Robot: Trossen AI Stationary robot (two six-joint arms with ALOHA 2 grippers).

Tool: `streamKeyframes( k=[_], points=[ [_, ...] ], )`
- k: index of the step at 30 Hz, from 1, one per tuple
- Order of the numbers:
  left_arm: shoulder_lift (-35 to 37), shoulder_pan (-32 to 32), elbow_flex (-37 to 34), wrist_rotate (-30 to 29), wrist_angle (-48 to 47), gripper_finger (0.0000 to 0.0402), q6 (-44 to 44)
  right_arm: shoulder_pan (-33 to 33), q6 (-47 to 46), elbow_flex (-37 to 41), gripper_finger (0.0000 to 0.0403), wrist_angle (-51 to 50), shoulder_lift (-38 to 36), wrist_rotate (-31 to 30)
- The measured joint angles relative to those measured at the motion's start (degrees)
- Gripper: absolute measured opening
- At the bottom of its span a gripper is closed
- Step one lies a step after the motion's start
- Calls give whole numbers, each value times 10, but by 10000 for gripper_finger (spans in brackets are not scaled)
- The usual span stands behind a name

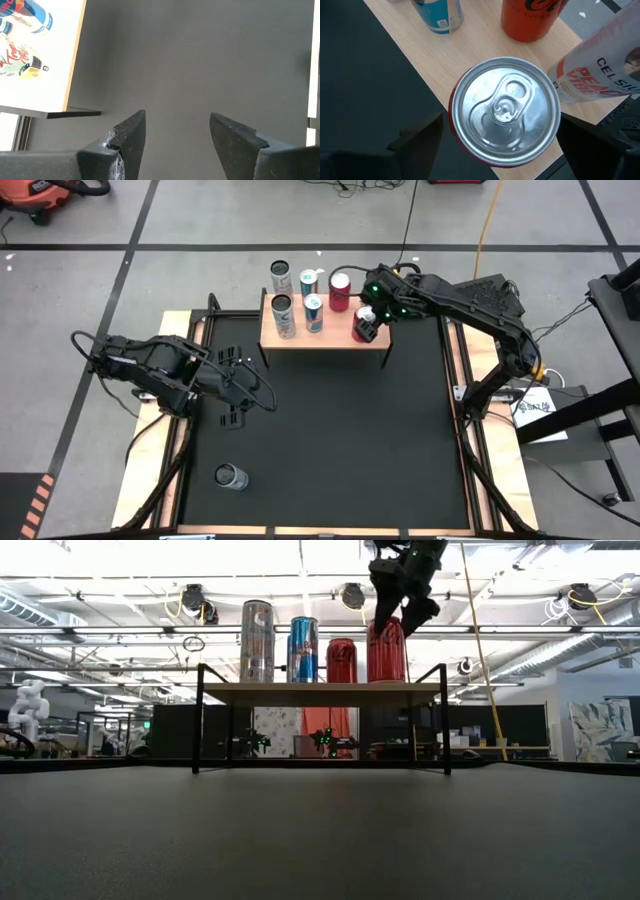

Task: Place canned beverage on shelf
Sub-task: Put the red-black soda can on the shelf

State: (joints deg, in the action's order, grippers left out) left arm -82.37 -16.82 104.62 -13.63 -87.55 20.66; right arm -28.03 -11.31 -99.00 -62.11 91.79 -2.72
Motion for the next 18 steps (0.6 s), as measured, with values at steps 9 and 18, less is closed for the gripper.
streamKeyframes(
  k=[9, 18],
  points=[
    [0, 0, 0, 0, 0, 216, 0, 0, -4, 0, 359, -21, -30, 0],
    [0, 0, 0, 1, 0, 216, 0, 0, -17, 0, 359, -110, -34, -2]
  ],
)
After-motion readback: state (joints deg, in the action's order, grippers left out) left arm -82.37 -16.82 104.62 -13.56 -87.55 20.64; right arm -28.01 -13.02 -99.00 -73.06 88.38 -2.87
